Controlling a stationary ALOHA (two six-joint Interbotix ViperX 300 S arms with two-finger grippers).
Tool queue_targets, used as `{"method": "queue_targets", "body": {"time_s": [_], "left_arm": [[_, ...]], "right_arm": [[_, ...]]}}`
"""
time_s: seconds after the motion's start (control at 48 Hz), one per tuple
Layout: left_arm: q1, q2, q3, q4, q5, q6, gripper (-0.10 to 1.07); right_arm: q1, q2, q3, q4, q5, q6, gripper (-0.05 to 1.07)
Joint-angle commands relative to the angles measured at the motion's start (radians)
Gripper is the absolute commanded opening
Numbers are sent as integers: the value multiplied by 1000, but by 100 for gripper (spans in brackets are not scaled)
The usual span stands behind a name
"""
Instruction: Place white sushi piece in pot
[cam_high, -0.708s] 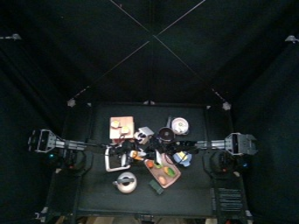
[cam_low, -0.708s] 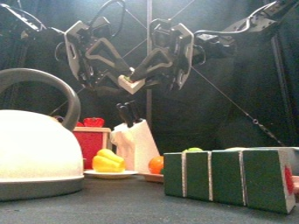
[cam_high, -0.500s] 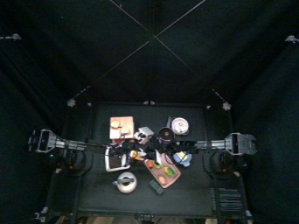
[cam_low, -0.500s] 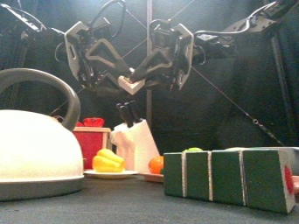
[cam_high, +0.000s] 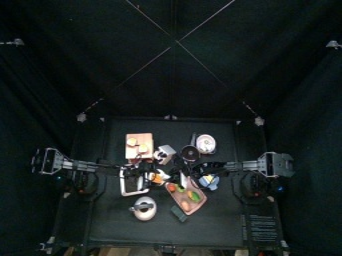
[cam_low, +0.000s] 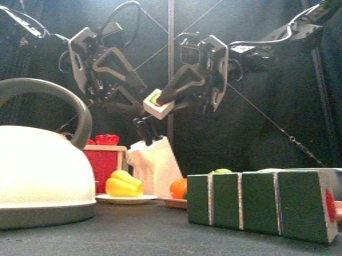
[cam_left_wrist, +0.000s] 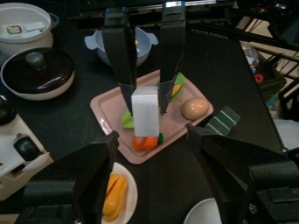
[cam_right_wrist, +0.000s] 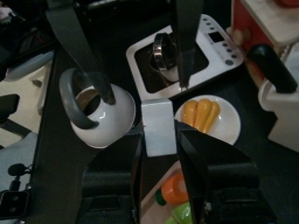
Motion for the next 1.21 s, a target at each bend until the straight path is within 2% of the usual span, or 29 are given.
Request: {"method": "queue_targets", "body": {"time_s": [0.0, 0.208, 0.333, 0.438, 0.625, 0.958, 1.042, 1.188], "left_arm": [[3, -28, -6, -2, -9, 0, 96], [5, -28, -3, -2, -9, 2, 96], [5, -26, -3, 0, -9, 2, 96], [3, -25, -5, 0, -9, 2, 96], [6, -20, -8, -2, -9, 2, 96], [11, -12, -8, 0, -9, 2, 96], [11, -12, -8, 0, -9, 2, 96], [15, -11, -8, -2, -9, 2, 96]], "right_arm": [[-46, -81, 28, 46, 8, 6, 43], [-143, -183, 129, 167, 101, 11, 43], [-196, -247, 192, 245, 216, 11, 43], [-233, -281, 229, 268, 314, 8, 43], [-296, -290, 245, 270, 436, 11, 44], [-387, -285, 247, 245, 512, 11, 45], [-396, -281, 244, 245, 517, 12, 47], [-411, -270, 242, 249, 534, 12, 59]]}}
